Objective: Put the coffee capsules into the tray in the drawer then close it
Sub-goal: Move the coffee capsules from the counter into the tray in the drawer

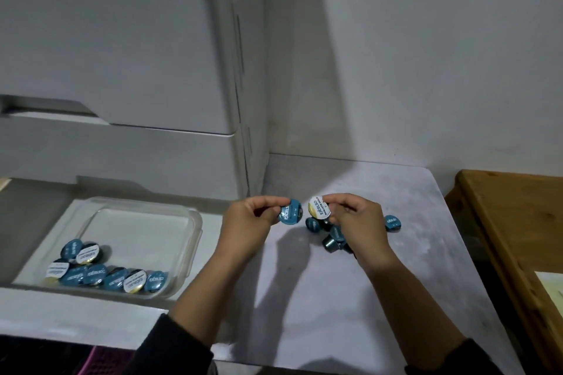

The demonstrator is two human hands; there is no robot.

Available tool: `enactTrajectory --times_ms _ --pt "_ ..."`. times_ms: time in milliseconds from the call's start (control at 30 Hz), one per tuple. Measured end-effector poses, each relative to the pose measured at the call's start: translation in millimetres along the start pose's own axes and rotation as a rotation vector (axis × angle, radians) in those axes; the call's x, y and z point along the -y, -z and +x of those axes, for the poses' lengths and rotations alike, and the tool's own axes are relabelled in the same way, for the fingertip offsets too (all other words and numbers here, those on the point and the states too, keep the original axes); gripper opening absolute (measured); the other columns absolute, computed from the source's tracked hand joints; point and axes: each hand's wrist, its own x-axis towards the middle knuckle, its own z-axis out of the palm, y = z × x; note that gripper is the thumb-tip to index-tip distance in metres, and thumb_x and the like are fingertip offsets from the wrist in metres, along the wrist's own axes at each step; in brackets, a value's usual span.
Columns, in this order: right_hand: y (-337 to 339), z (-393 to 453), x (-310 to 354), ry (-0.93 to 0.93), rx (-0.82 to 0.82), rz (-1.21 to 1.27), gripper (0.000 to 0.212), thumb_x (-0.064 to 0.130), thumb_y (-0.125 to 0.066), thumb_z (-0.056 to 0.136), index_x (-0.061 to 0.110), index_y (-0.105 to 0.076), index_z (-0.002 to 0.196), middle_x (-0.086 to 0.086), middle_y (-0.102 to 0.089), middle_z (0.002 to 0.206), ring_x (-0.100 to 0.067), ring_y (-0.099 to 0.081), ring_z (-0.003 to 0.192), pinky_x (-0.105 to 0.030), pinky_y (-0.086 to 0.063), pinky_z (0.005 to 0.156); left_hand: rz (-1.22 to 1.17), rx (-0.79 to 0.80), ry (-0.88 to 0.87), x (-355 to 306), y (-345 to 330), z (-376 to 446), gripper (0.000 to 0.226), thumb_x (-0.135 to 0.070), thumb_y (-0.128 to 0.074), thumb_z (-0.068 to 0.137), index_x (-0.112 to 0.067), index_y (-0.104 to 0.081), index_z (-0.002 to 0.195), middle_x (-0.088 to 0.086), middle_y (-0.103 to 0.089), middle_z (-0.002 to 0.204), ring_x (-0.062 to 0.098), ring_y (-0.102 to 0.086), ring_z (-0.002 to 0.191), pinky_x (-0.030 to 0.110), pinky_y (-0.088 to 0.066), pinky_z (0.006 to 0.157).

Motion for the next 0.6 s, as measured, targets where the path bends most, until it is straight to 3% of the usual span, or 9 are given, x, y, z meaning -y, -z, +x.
enactTrajectory --times_ms 200,267,433,533,600 --pt "-48 -28 40 0.089 0.140 -0.006 0.027 0.002 -0.057 0.085 0.023 -0.072 0.079 0.002 -0.072 0.075 0.000 -0.062 0.057 -0.009 -0.046 0.052 0.086 0.094 -0.027 -16 93 -7 0.031 -0.005 -0.061 0.086 -0.032 -0.075 0.076 -0.006 -0.075 0.087 0.010 -0.070 0.086 0.025 -0.053 0.085" --pt "-75 -39 49 0.102 0.218 -0.033 0.031 0.002 -0.057 0.085 0.026 -0.073 0.075 0.004 -0.074 0.074 -0.002 -0.064 0.060 -0.014 -0.050 0.058 0.152 0.130 -0.020 -11 129 -5 0.028 -0.007 -0.061 0.086 -0.030 -0.075 0.080 -0.005 -0.076 0.087 0.008 -0.070 0.085 0.025 -0.053 0.087" --pt "-166 -59 62 0.102 0.382 -0.119 0.029 0.001 -0.057 0.084 0.024 -0.073 0.076 -0.014 -0.073 0.082 -0.016 -0.058 0.064 -0.029 -0.048 0.066 0.346 0.180 0.012 22 234 16 0.024 -0.009 -0.065 0.084 -0.031 -0.075 0.081 -0.008 -0.076 0.086 0.007 -0.070 0.085 0.030 -0.053 0.089" --pt "-226 -63 63 0.089 0.448 -0.218 0.026 0.002 -0.058 0.085 0.023 -0.074 0.078 -0.006 -0.072 0.085 -0.013 -0.061 0.071 -0.027 -0.051 0.072 0.451 0.193 0.033 45 289 35 0.022 -0.008 -0.065 0.083 -0.028 -0.075 0.081 -0.004 -0.075 0.090 0.008 -0.069 0.086 0.026 -0.054 0.086" --pt "-261 -63 58 0.075 0.480 -0.278 0.024 0.003 -0.059 0.085 0.022 -0.074 0.080 0.000 -0.070 0.083 -0.013 -0.062 0.076 -0.024 -0.052 0.073 0.487 0.235 0.067 61 313 48 0.020 -0.006 -0.063 0.085 -0.022 -0.075 0.085 -0.001 -0.074 0.095 0.004 -0.068 0.084 0.014 -0.053 0.077"
